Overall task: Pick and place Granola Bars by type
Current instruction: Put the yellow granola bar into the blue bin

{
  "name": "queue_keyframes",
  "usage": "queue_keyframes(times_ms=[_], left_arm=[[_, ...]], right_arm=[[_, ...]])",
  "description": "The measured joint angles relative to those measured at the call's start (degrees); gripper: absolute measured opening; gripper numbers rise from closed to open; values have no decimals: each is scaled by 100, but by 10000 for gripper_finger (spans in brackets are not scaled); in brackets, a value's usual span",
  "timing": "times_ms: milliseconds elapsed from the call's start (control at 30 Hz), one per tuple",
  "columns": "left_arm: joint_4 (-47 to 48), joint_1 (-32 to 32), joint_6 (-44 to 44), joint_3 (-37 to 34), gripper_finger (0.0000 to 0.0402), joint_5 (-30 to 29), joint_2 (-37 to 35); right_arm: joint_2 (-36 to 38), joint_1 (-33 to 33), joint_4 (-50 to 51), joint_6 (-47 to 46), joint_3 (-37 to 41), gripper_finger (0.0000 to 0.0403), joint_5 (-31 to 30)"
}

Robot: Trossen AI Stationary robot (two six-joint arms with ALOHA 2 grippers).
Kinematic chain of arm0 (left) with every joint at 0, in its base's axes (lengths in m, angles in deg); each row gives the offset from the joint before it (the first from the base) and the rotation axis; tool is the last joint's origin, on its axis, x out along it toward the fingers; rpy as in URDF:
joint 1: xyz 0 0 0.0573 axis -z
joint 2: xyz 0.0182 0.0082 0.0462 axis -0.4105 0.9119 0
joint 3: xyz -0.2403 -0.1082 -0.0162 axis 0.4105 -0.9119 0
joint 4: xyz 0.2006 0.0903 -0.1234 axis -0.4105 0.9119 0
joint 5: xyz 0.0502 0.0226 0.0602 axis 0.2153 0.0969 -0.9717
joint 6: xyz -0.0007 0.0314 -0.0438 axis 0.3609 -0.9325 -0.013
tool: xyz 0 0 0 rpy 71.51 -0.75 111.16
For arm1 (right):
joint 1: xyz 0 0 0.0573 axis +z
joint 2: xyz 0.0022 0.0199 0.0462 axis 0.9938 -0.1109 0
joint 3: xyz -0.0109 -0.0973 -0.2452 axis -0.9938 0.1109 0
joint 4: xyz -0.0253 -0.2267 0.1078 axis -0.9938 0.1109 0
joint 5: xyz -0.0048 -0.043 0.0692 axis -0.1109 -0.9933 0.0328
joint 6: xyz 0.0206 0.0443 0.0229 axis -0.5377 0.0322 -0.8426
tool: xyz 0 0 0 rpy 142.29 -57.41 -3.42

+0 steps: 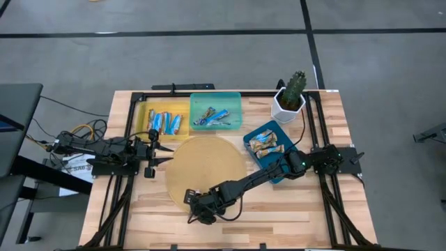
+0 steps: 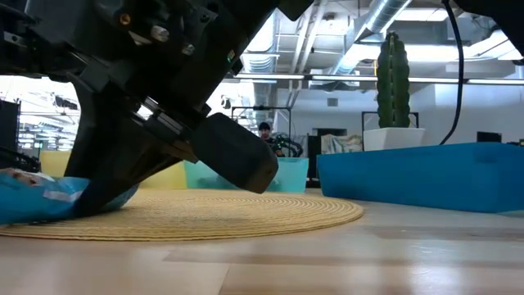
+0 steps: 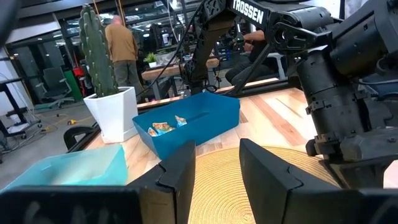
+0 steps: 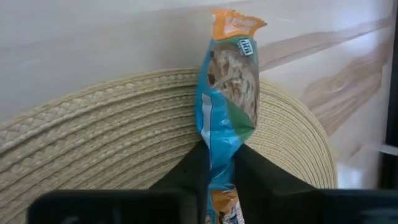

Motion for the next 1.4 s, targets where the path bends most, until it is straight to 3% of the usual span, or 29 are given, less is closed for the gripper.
queue_keyframes(times_ms=[267,733,1067,1400], left_arm=[[0,0,-1,0,119,0,0],[-1,-1,30,0,119,0,0],[0,0,3,-2,119,0,-1],[2,-1,17,-1,119,0,-1]], right_arm=[[0,11,-11,-235,0,15,-58],[75,15,-100,-834,-11,9,-1234],[638,47,146,-1380,-12,8,-1954],[1568,-57,461,-1681,-15,8,-1986]])
